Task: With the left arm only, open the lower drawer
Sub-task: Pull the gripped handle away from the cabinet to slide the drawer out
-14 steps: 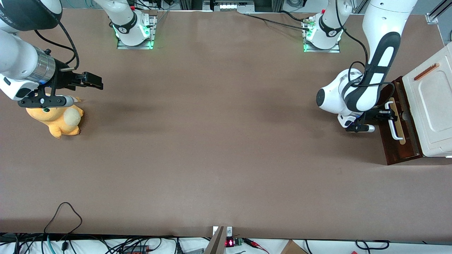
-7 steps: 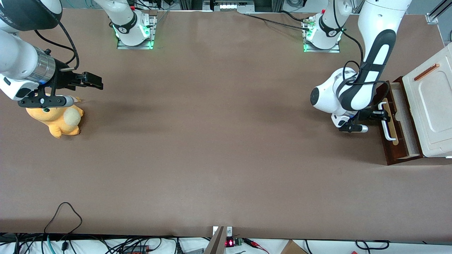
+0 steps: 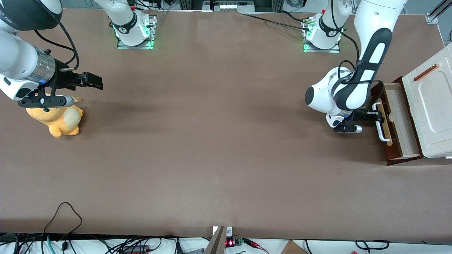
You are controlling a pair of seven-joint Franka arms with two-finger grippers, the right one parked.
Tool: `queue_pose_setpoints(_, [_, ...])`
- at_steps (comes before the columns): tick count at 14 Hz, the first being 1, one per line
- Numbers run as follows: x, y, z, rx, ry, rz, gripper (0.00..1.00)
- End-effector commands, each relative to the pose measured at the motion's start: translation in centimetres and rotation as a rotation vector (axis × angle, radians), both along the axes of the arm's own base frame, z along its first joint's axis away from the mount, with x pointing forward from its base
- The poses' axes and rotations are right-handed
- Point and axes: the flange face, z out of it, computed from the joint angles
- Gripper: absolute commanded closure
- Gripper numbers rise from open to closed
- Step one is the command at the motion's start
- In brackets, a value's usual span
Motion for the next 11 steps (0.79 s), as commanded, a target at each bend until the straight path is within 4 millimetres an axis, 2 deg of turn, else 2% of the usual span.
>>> queue_pose_setpoints(1, [3.2,-7.6,3.8,-0.046,0.007,-0.184,1.0])
queue_pose_setpoints(4, [3.1,-8.0,4.0,-0.051,0.005,-0.183,1.0])
queue_pose_setpoints(6, [3.0,-8.3,4.1,-0.056,0.003,-0.183,0.95])
queue_pose_setpoints(10, [3.0,-8.8,4.7,-0.057,-0.007,-0.191,0.96])
queue_pose_setpoints(11, [2.9,-8.8,4.7,-0.057,-0.006,-0.189,0.73])
